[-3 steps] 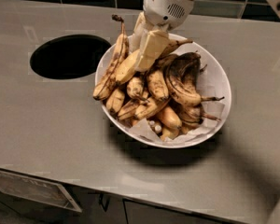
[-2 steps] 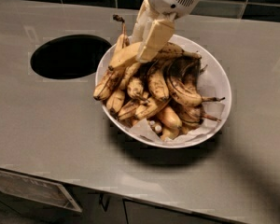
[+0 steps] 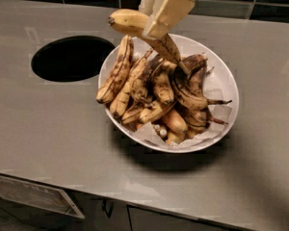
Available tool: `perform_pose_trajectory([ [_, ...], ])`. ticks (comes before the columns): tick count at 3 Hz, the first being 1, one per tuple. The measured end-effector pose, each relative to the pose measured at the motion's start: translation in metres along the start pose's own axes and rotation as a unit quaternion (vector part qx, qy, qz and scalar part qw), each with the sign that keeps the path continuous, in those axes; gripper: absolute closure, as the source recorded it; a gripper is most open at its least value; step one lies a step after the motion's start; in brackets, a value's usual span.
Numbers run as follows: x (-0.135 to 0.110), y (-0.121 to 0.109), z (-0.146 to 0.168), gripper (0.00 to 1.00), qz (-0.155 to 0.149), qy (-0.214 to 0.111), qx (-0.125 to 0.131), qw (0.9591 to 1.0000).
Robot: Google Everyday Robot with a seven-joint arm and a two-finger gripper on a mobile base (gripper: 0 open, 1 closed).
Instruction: Pick banana from white bowl
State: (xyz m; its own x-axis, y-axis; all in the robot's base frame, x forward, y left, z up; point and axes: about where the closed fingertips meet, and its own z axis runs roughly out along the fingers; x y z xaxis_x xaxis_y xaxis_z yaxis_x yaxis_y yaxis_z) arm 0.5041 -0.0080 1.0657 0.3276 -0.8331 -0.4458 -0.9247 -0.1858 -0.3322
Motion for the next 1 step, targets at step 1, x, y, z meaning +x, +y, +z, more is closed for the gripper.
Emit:
perform_pose_trajectory([
  [1, -0.0002, -0.0001, -0.0001, 1.0, 0.0, 0.0, 0.0, 1.0],
])
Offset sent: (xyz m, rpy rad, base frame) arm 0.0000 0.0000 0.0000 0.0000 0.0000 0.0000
